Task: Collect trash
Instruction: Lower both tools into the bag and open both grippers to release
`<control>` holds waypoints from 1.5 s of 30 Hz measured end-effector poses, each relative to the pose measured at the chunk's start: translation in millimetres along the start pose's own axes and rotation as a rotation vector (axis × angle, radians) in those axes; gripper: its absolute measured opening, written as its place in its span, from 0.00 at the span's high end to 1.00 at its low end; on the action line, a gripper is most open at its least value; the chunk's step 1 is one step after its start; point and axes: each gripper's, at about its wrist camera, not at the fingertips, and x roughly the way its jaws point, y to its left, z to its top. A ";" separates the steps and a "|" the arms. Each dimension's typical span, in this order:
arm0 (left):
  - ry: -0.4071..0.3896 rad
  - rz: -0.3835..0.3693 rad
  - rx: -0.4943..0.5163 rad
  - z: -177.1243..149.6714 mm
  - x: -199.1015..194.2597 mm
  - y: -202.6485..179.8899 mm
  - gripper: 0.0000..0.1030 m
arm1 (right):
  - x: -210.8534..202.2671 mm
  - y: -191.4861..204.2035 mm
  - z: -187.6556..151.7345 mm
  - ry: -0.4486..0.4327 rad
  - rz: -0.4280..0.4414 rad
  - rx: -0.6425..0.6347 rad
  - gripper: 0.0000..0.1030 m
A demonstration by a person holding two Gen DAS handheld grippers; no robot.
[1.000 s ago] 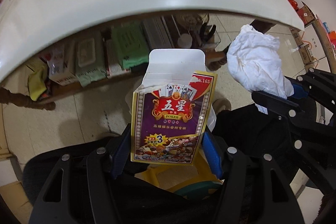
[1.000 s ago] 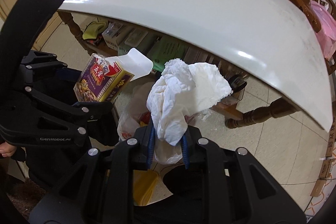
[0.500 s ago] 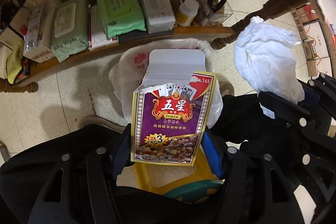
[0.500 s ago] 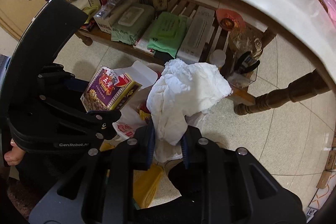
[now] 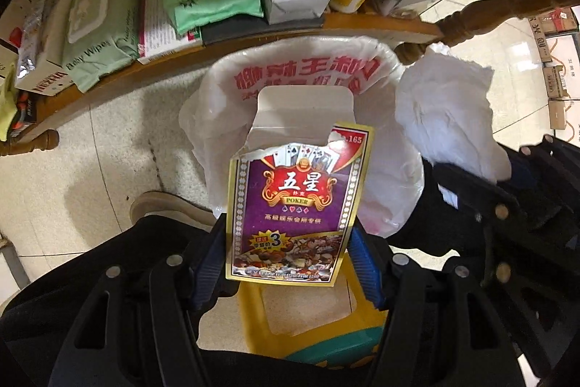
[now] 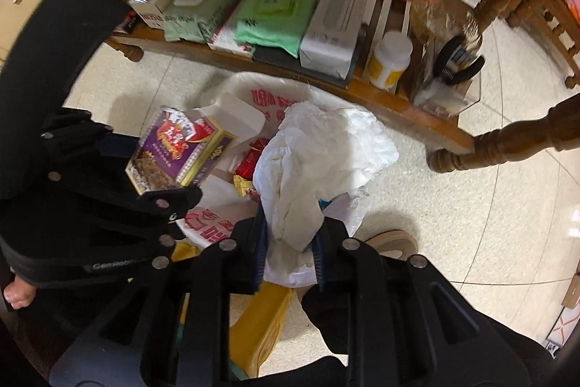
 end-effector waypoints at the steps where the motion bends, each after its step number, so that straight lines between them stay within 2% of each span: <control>1: 0.006 0.001 0.000 0.3 2.7 0.6 0.40 | 5.9 -1.7 1.0 0.010 0.001 0.005 0.79; 15: 0.146 0.016 0.012 19.6 68.1 9.2 0.40 | 75.7 -21.3 11.5 0.119 0.028 0.052 0.79; 25: 0.222 0.021 0.013 28.4 103.2 12.5 0.40 | 101.0 -27.8 15.1 0.165 0.053 0.074 0.79; 29: 0.233 0.027 0.016 31.4 107.5 13.9 0.28 | 103.9 -27.6 16.7 0.173 0.059 0.073 0.78; 31: 0.225 0.047 0.025 32.3 106.4 12.8 0.28 | 106.0 -27.2 17.5 0.175 0.061 0.072 0.77; 35: 0.226 0.080 0.032 34.6 106.9 10.4 0.27 | 110.0 -29.5 17.0 0.184 0.050 0.081 0.64; 38: 0.229 0.091 0.038 34.1 108.1 9.1 0.26 | 113.2 -31.5 15.6 0.194 0.055 0.097 0.59; 45: 0.222 0.104 0.046 29.0 104.6 1.6 0.23 | 113.3 -27.9 14.3 0.199 0.057 0.104 0.55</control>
